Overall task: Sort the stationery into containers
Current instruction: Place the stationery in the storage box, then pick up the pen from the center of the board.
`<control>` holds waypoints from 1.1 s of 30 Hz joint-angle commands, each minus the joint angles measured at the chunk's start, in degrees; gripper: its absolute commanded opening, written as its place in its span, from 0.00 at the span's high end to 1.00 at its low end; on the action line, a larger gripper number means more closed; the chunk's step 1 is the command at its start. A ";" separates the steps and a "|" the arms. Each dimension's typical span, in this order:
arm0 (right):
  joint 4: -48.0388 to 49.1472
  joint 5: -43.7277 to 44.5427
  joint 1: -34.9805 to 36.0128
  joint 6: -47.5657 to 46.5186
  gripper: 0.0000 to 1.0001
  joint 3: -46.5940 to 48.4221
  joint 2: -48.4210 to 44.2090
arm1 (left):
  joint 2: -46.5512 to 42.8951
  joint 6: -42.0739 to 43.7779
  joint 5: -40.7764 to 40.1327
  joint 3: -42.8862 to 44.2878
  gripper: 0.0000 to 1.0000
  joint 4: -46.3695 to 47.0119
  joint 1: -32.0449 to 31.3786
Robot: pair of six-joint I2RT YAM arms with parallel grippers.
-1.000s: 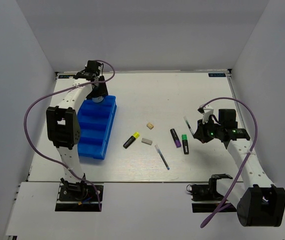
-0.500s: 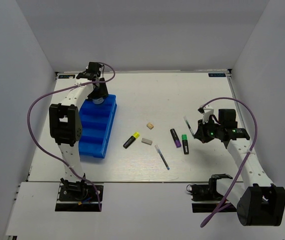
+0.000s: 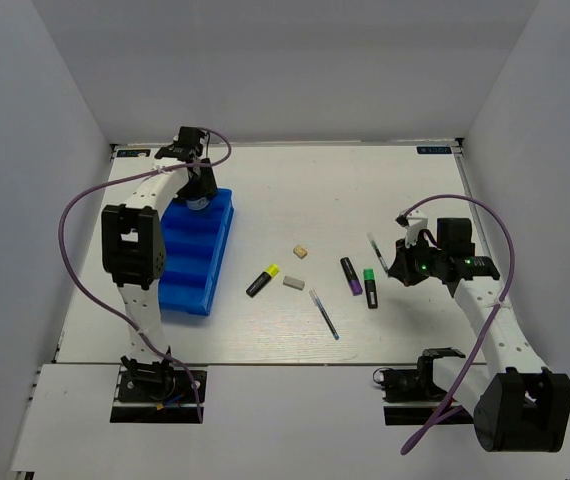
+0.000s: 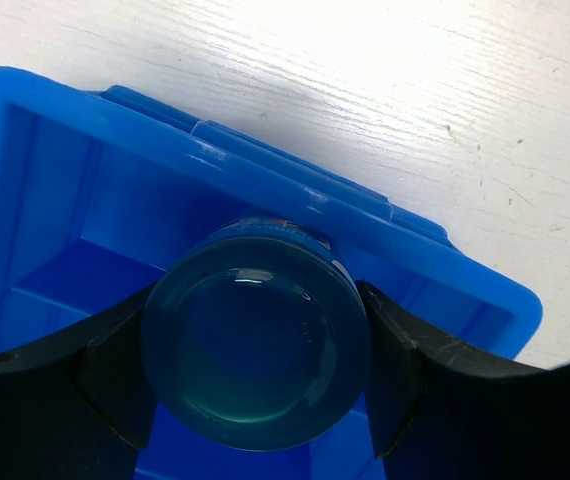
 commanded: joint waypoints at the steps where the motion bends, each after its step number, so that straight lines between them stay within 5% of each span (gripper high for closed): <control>1: -0.20 -0.87 -0.24 -0.52 1.00 0.31 -0.76 | -1.42 0.21 -0.23 0.77 0.28 2.62 0.51; 4: -0.20 -1.05 -0.33 -0.69 1.00 0.31 -0.67 | -2.04 0.21 -0.58 -0.11 0.13 2.71 0.43; 10: -0.47 -1.40 -0.33 -0.78 0.99 0.23 -0.85 | -5.46 1.00 -1.03 -0.46 0.01 2.01 0.69; 12: -0.55 -1.66 -0.41 -0.78 0.99 0.40 -0.94 | -7.04 1.09 -0.15 -1.25 0.15 1.56 0.34; 13: -0.55 -1.66 -0.33 -0.78 0.99 0.40 -1.11 | -10.62 1.61 0.20 -1.78 0.31 2.26 -0.10; 15: -0.55 -1.66 -0.24 -0.78 0.98 0.23 -1.38 | -15.45 1.79 1.25 -6.34 1.00 4.10 -1.68; 17: -0.20 -1.49 -0.41 -0.78 0.98 0.05 -1.73 | -20.04 4.42 4.75 -12.37 1.00 6.21 -5.36; 19: 0.50 -0.26 -0.24 -0.35 0.59 -0.04 -1.64 | -24.17 6.87 8.89 -16.69 0.99 7.01 -11.68; 21: -0.20 1.59 -0.24 1.15 0.37 0.75 -0.33 | -25.51 8.64 14.95 -18.56 0.76 7.46 -18.15; 22: -0.64 1.15 -0.33 1.15 0.37 1.19 0.29 | -24.29 9.00 18.54 -19.09 0.57 6.76 -19.60; 23: -0.90 0.98 -0.24 1.24 0.48 1.54 0.47 | -23.75 8.57 19.18 -19.09 0.51 5.01 -20.92; 24: -1.86 0.89 -0.06 1.50 0.89 1.89 1.08 | -23.14 7.78 19.54 -19.01 0.42 3.51 -24.41; 25: -2.22 0.54 -0.24 1.59 1.00 2.16 1.26 | -22.52 7.16 18.06 -20.05 0.35 3.06 -25.58; 28: -2.48 0.44 -0.15 1.85 1.00 1.72 0.56 | -21.99 4.35 16.30 -24.00 0.30 6.56 -30.31; 29: -1.53 0.62 -0.24 2.03 0.99 1.72 0.47 | -21.21 2.26 15.85 -24.28 0.37 6.66 -31.03; 30: -1.43 0.80 -0.24 2.12 0.87 1.54 -0.05 | -20.33 1.63 15.07 -24.02 0.50 6.23 -31.65; 31: -1.26 1.15 -0.15 2.29 0.85 1.54 0.03 | -19.80 1.18 14.71 -23.15 0.79 5.70 -33.39; 33: -1.43 1.15 -0.24 2.21 0.84 1.54 -0.06 | -17.17 1.26 13.48 -21.57 0.91 2.56 -34.55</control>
